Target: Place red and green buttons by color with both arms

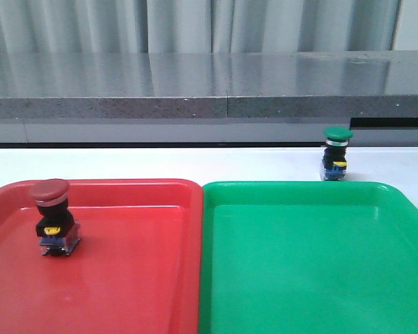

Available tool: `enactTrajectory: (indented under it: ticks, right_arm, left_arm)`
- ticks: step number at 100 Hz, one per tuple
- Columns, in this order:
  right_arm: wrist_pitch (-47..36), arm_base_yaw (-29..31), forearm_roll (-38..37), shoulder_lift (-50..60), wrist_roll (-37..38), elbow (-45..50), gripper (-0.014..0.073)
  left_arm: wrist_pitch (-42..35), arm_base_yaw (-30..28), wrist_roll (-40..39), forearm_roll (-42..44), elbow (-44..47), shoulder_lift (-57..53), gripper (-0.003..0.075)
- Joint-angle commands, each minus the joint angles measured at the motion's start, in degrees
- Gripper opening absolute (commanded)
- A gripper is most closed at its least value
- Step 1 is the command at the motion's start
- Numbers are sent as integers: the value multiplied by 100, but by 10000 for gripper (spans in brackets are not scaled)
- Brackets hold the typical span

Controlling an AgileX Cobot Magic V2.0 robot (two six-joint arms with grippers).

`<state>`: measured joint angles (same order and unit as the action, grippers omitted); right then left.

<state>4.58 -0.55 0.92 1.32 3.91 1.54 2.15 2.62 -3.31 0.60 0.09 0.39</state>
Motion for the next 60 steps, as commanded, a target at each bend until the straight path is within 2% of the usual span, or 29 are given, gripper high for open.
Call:
enactTrajectory:
  ticks: [1, 60]
  right_arm:
    - [-497, -11, -52, 30, -36, -85, -61]
    - [-498, -11, -52, 24, -36, -85, -61]
  left_arm:
    - [-215, -22, -42, 29, 244, -225, -19]
    - [-258, -22, -42, 188, 244, -242, -19]
